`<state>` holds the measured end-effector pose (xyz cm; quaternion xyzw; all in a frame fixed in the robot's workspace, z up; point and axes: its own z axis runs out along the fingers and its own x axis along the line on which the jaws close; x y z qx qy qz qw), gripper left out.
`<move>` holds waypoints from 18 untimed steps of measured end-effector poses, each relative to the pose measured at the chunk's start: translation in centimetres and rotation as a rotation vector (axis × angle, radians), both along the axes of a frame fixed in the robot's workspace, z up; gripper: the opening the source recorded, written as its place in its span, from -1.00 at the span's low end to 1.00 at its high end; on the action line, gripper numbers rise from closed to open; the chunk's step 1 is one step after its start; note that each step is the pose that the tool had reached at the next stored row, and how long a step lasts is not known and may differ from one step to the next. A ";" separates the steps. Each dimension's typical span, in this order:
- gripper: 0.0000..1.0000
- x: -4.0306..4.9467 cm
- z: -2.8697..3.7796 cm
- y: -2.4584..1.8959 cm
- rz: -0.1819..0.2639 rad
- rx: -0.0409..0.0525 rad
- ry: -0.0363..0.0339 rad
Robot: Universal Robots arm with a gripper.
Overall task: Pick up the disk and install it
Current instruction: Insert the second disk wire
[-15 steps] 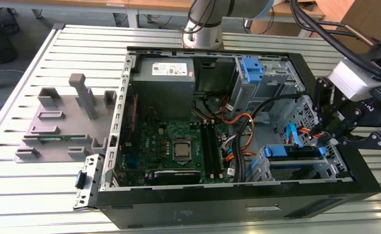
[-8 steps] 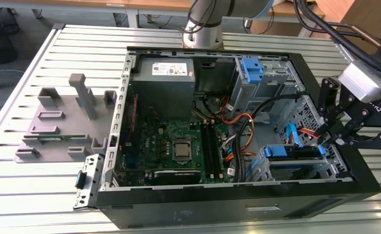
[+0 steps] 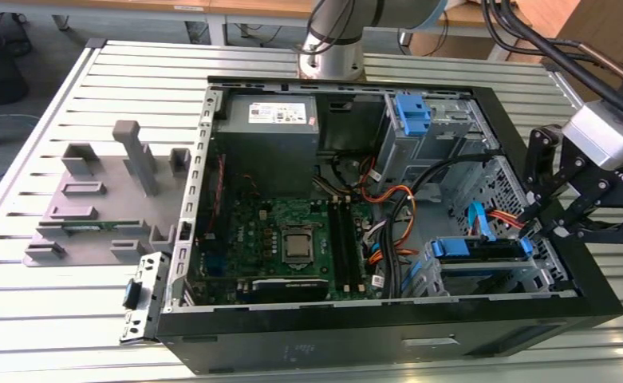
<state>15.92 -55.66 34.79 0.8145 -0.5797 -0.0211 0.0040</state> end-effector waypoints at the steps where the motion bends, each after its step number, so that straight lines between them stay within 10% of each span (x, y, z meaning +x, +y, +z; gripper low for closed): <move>1: -0.38 0.01 0.00 0.06 0.005 -0.0001 0.0000; 13: -0.38 -0.15 -0.09 0.35 0.079 -0.0077 0.0003; 18: -0.38 -0.22 -0.31 0.35 0.085 -0.0270 0.0011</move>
